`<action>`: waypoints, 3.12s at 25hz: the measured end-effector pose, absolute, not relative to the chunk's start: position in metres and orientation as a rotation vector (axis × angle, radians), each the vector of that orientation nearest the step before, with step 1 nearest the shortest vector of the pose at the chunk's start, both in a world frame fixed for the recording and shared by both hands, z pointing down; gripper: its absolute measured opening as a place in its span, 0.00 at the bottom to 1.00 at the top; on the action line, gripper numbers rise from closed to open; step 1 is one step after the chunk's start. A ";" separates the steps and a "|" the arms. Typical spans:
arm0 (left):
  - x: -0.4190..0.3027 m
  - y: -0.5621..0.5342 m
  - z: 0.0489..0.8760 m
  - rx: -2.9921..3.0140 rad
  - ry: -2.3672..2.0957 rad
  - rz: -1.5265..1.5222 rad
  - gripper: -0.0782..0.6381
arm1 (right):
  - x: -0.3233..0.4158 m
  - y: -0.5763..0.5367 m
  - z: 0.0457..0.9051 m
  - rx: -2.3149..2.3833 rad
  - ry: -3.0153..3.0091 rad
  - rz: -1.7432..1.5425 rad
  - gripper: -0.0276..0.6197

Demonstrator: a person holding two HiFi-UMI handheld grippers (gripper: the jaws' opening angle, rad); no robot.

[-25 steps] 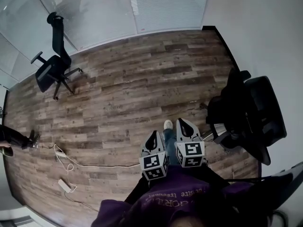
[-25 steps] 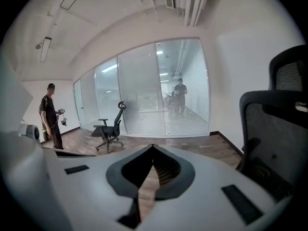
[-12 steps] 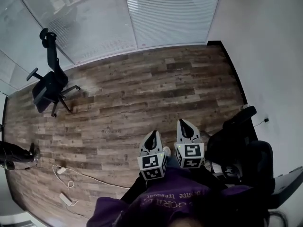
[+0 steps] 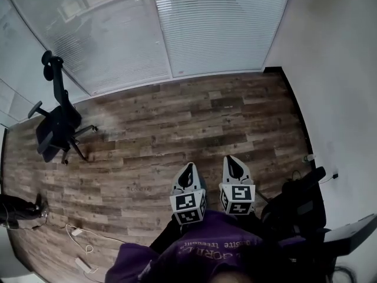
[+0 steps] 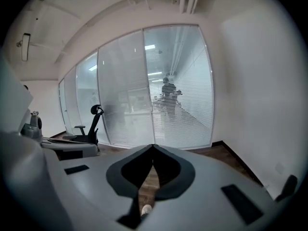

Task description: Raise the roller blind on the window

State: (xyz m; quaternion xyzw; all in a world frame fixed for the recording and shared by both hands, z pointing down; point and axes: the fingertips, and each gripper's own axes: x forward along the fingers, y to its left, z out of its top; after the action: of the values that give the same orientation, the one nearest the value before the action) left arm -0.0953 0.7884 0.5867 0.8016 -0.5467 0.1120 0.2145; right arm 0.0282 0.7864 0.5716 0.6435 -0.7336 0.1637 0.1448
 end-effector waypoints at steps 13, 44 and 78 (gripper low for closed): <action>-0.147 0.476 0.543 2.339 -1.611 0.242 0.11 | 0.004 0.512 0.544 1.891 -2.120 0.431 0.04; -0.146 -0.153 0.381 2.263 -2.350 -0.020 0.22 | 0.129 -0.003 0.521 1.739 -2.163 0.416 0.04; -0.191 -0.298 0.419 2.286 -2.466 0.969 0.27 | 0.089 -0.153 0.519 1.715 -2.211 0.361 0.04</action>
State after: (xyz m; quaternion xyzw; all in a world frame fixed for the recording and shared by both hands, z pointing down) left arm -0.1911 -0.2981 0.4192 0.6427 -0.6935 0.2726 -0.1779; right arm 0.0890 -0.1527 0.5186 0.6001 -0.7736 0.1264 0.1594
